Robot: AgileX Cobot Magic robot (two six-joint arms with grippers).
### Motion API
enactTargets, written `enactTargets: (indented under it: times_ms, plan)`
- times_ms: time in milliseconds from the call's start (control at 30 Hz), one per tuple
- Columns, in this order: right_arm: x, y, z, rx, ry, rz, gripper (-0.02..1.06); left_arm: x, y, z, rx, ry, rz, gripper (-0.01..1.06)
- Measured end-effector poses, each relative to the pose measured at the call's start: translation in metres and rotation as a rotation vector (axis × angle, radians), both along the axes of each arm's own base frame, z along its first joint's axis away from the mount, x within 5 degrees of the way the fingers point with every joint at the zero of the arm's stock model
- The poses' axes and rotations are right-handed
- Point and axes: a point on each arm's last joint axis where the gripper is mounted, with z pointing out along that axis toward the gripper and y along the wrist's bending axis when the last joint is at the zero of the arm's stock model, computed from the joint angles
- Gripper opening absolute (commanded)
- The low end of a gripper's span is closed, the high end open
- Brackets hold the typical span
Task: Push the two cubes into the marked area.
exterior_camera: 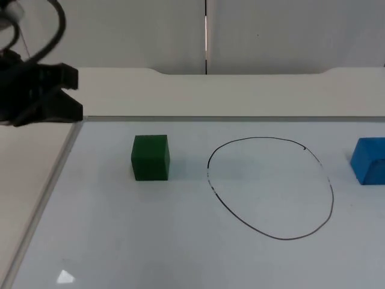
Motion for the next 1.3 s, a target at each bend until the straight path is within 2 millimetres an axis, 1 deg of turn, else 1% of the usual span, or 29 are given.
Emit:
enactTargets:
  times_ms: [67,133,200,267,333,367,500,567,667,700,833,867,1000,1200,1300]
  plan:
    - [0.0,0.0,0.0,0.0,0.0,0.0,1.05,0.007,-0.005,-0.007,0.015,0.01,-0.004,0.0]
    - [0.0,0.0,0.0,0.0,0.0,0.0,1.05,0.013,-0.009,-0.01,0.016,0.015,-0.009,0.0]
    - [0.0,0.0,0.0,0.0,0.0,0.0,1.05,0.015,-0.009,-0.011,0.018,0.015,-0.01,0.0]
    - [0.0,0.0,0.0,0.0,0.0,0.0,1.05,0.023,-0.013,-0.016,0.026,0.022,-0.015,0.0]
    - [0.0,0.0,0.0,0.0,0.0,0.0,1.05,0.03,-0.014,-0.022,0.032,0.033,-0.014,0.0]
    - [0.0,0.0,0.0,0.0,0.0,0.0,1.05,0.03,-0.014,-0.022,0.032,0.033,-0.014,0.0]
    - [0.0,0.0,0.0,0.0,0.0,0.0,1.05,0.039,-0.014,-0.037,0.037,0.067,-0.01,0.0]
    - [0.0,0.0,0.0,0.0,0.0,0.0,1.05,0.04,-0.014,-0.04,0.037,0.073,-0.01,0.0]
    - [0.0,0.0,0.0,0.0,0.0,0.0,1.05,0.049,-0.014,-0.05,0.038,0.091,-0.008,0.0]
    - [0.0,0.0,0.0,0.0,0.0,0.0,1.05,0.049,-0.014,-0.05,0.038,0.091,-0.008,0.0]
    - [0.0,0.0,0.0,0.002,0.0,0.001,1.05,0.056,-0.015,-0.062,0.043,0.114,-0.005,0.0]
    - [0.0,0.0,0.0,0.002,0.0,0.001,1.05,0.056,-0.015,-0.062,0.043,0.114,-0.005,0.0]
    - [0.0,0.0,0.0,0.002,0.0,0.001,1.05,0.058,-0.015,-0.078,0.033,0.159,0.012,0.0]
    - [0.0,0.0,0.0,0.002,0.0,0.001,1.05,0.064,-0.016,-0.086,0.014,0.17,0.02,0.0]
    - [0.0,0.0,0.0,0.002,0.0,0.001,1.05,0.066,-0.02,-0.091,0.014,0.176,0.007,0.0]
